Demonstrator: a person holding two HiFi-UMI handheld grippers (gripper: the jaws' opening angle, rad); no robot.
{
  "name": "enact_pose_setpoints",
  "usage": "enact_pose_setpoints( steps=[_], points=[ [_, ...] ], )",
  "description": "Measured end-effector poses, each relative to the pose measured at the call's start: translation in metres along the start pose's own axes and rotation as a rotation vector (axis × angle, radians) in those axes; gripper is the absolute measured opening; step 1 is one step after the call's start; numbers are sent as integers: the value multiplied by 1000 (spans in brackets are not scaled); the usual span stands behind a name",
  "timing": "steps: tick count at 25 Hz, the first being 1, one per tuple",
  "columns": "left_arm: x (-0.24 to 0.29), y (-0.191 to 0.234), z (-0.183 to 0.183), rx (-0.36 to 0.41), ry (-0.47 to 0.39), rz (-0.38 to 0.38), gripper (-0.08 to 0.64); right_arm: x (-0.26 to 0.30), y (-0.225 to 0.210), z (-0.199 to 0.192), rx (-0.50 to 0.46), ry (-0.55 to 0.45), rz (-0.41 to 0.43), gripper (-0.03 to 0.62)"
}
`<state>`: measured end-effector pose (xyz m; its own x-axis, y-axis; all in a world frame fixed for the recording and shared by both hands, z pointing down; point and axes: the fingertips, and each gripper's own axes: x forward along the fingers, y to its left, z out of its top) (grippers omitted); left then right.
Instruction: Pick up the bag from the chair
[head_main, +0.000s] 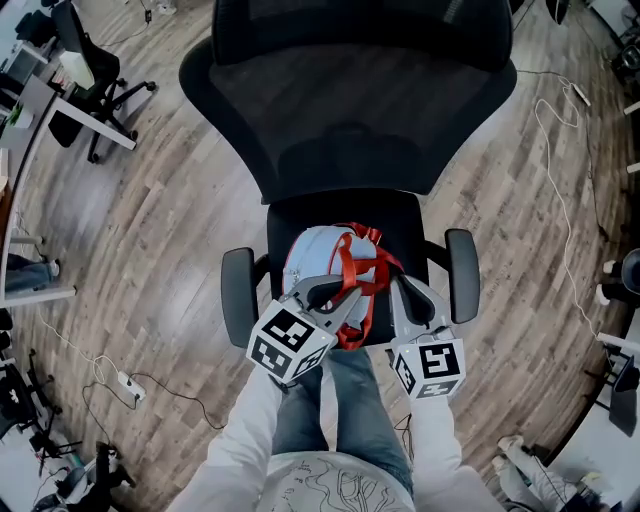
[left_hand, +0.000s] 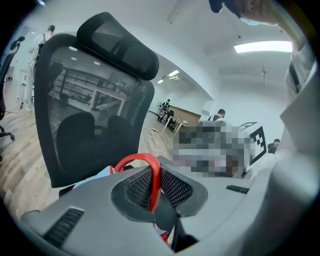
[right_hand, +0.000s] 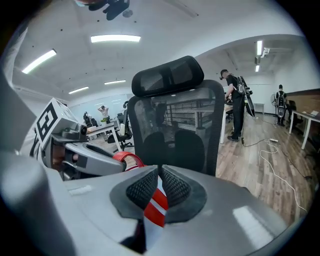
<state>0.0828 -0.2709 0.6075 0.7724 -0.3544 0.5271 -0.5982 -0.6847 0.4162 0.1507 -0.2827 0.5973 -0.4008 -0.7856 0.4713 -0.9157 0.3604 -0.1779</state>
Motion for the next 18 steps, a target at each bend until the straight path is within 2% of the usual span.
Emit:
enact_pose_setpoints(
  steps=[4, 6, 13, 18],
  points=[
    [-14, -9, 18, 76, 9, 9, 46, -9, -2, 15, 51, -20, -46, 34],
    [-22, -18, 28, 87, -12, -1, 45, -15, 0, 24, 74, -39, -63, 34],
    [-66, -48, 78, 134, -119, -4, 44, -41, 17, 60, 63, -111, -100, 34],
    [-103, -69, 123, 170, -225, -12, 44, -62, 31, 103, 47, -197, -123, 32]
  ],
)
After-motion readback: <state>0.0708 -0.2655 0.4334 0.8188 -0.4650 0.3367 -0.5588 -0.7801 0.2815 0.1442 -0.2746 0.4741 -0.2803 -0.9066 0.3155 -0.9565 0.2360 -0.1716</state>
